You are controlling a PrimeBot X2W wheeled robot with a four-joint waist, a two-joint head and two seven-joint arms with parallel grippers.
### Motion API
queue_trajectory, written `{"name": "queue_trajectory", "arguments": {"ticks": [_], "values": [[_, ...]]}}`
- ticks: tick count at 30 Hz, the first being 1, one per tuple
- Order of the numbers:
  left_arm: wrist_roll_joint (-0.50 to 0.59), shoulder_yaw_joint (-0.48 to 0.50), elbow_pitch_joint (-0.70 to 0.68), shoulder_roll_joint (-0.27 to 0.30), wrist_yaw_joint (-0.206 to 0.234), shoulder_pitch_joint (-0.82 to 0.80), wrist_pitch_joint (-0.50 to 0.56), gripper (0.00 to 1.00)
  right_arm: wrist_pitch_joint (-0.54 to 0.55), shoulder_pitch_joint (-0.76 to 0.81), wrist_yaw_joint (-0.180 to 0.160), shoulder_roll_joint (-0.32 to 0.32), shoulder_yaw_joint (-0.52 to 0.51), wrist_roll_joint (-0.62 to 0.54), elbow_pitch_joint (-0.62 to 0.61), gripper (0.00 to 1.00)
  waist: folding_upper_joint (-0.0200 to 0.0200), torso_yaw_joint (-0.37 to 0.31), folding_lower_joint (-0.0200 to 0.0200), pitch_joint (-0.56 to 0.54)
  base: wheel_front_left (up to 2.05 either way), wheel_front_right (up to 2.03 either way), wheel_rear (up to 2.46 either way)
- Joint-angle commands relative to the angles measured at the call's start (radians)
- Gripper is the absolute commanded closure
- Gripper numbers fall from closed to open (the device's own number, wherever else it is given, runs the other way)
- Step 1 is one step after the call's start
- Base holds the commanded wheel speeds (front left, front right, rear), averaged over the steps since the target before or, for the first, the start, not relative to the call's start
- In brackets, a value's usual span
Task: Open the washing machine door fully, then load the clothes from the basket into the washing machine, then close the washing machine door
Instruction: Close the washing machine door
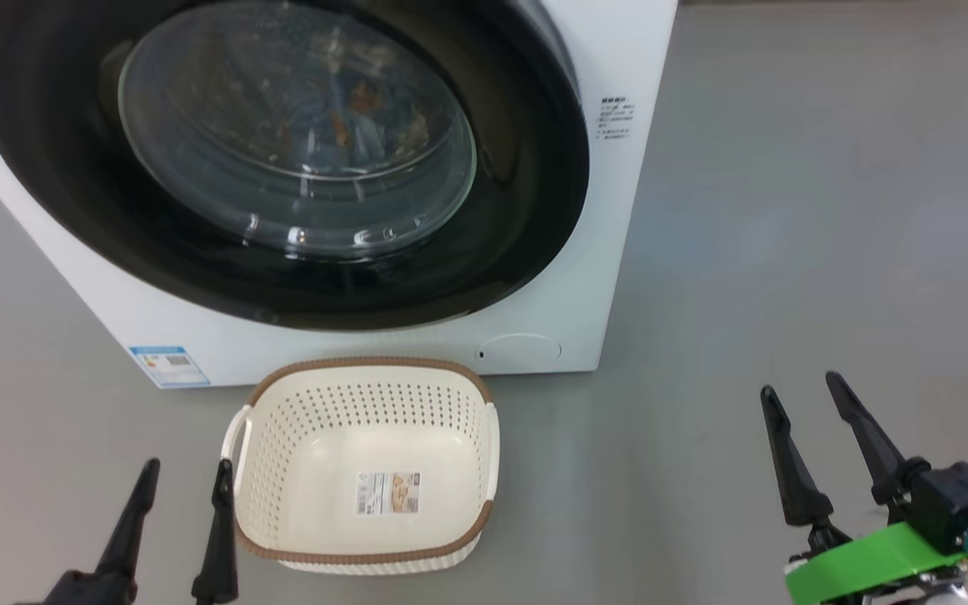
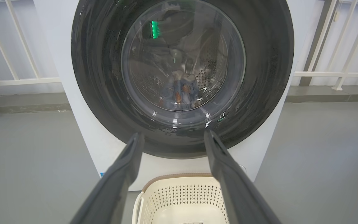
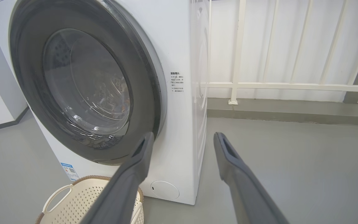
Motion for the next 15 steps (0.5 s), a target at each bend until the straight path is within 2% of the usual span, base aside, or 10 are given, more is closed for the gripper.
{"name": "queue_trajectory", "arguments": {"ticks": [1, 15], "values": [[-0.012, 0.030, -0.020, 0.021, -0.007, 0.001, 0.007, 0.00, 0.009, 0.021, 0.001, 0.003, 0.014, -0.012, -0.044, 0.00, 0.0000, -0.019, 0.0000, -0.041, 0.00, 0.00, 0.00], [-0.022, 0.028, -0.040, 0.040, 0.001, 0.050, 0.034, 0.00, 0.062, 0.131, 0.001, 0.036, -0.008, -0.033, -0.150, 0.00, 0.0000, -0.031, 0.0000, -0.100, 0.00, 0.00, 0.00]]}}
